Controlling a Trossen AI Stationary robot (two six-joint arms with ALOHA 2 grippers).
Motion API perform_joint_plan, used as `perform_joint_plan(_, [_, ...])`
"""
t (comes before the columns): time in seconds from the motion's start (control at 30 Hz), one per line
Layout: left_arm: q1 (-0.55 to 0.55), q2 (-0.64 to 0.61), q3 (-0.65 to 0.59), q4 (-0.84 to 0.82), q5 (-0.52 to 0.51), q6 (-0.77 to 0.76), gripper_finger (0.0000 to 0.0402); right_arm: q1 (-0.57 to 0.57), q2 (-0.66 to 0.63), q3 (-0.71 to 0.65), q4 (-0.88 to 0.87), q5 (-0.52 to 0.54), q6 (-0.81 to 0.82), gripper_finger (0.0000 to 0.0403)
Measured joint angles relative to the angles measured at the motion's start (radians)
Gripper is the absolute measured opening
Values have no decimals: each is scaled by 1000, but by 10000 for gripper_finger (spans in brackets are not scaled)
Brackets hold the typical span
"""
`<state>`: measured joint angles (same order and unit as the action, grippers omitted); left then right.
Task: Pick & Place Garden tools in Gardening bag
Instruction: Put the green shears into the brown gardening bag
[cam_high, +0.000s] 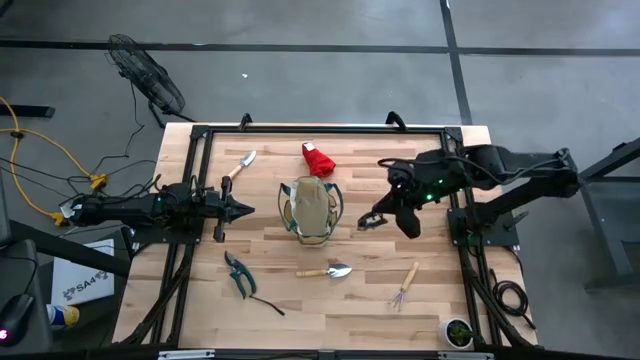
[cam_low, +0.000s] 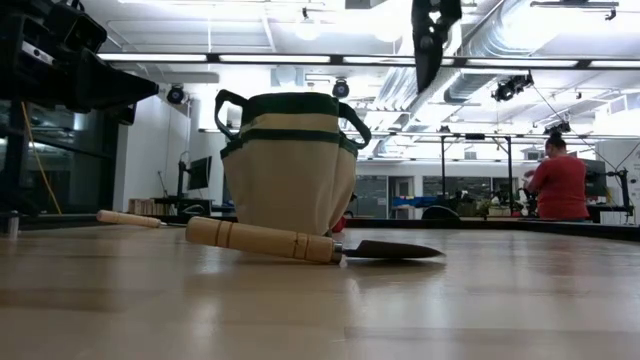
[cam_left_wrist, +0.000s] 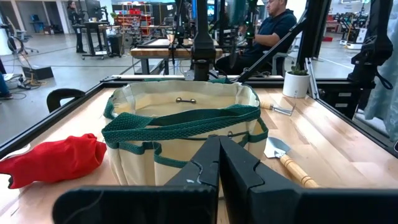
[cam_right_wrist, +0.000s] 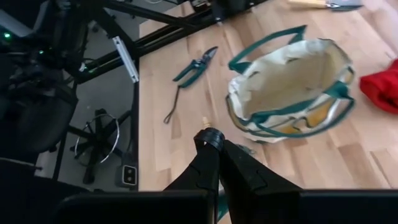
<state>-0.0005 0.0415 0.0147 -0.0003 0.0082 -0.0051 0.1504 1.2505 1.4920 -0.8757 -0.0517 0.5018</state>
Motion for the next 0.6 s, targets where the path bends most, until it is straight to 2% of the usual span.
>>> perform_joint_plan(0.6, [0,0,0,0,0,0,1,60,284,236,4,-3,-11,4])
